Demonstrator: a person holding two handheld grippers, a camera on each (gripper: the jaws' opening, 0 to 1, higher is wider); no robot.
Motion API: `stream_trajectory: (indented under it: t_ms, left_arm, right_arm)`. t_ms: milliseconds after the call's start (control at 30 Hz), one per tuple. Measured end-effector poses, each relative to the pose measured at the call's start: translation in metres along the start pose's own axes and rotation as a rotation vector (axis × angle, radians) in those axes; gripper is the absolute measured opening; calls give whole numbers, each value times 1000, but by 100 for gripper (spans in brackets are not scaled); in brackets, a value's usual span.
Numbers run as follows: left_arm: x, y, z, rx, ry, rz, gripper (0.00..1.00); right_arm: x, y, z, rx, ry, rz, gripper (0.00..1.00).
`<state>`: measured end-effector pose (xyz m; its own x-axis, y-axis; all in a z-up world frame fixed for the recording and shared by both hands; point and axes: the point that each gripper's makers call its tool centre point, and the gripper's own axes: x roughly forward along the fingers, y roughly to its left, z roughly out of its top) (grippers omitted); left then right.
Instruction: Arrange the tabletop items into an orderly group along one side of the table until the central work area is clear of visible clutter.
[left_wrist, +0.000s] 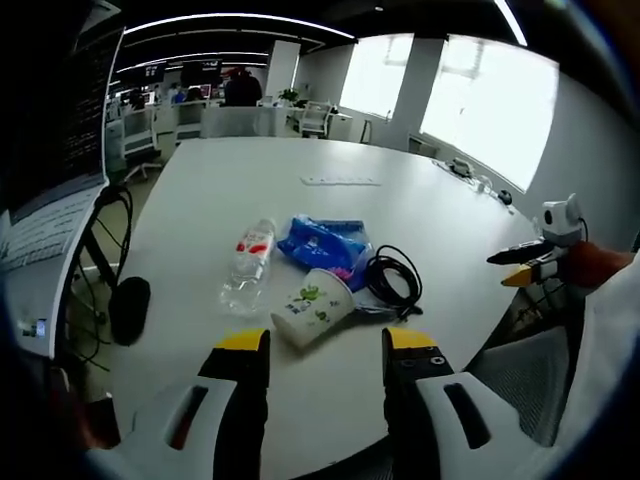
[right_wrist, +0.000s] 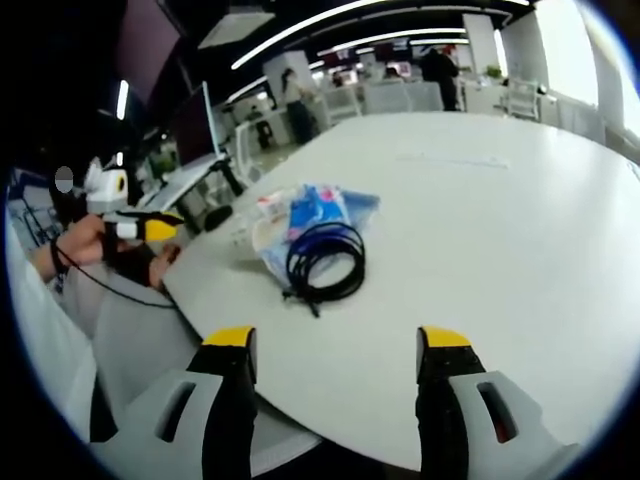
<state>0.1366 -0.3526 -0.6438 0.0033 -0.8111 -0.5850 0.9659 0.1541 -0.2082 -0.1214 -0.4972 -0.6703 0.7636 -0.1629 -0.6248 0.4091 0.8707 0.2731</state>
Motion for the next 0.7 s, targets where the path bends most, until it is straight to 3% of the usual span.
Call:
stream_trajectory:
  t_ms: [467,700]
  left_arm:
    - [16,22,34,-1,-25,3,44]
    - [31,26,48,44,-32,5,44]
  right_arm:
    - [4,3,1,-23,24,40,64]
    - [-6,-9,1,-26,25,18,64]
